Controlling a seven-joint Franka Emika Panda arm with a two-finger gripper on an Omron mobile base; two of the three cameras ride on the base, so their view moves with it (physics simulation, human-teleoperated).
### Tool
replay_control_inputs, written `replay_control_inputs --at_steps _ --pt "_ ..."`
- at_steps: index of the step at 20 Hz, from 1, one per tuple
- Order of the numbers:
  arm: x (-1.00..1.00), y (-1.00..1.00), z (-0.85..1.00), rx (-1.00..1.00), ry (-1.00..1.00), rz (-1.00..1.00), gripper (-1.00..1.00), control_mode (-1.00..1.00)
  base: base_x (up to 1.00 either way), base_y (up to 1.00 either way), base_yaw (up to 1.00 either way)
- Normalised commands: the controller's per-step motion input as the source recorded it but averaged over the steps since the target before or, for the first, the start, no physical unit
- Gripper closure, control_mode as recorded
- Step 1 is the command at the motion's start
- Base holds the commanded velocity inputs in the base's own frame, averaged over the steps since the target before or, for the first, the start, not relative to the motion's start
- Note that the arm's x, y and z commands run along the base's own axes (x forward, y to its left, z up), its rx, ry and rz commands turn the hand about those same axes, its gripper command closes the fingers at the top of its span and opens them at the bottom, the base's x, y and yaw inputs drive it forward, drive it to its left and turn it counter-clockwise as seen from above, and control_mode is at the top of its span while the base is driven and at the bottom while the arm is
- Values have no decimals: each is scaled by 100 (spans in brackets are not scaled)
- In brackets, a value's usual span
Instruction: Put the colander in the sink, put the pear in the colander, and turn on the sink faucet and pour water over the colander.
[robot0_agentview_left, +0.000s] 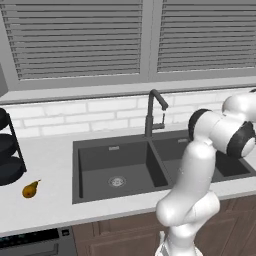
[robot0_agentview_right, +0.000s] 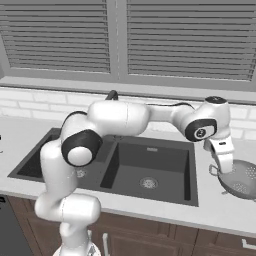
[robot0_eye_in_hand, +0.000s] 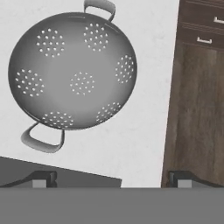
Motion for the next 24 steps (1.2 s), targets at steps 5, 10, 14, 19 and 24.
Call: replay_control_inputs --at_steps 5,10,14,19,24 --pt "2 -29 -9 0 0 -6 -100 -100 0 0 0" --pt "0 -21 -15 0 0 -4 -100 -100 0 0 0" --pt "1 -19 -15 1 0 -4 -100 -100 0 0 0" --pt "4 -3 -27 1 0 -2 -100 -100 0 0 0" --pt "15 0 -49 0 -2 -2 -100 -100 0 0 0"
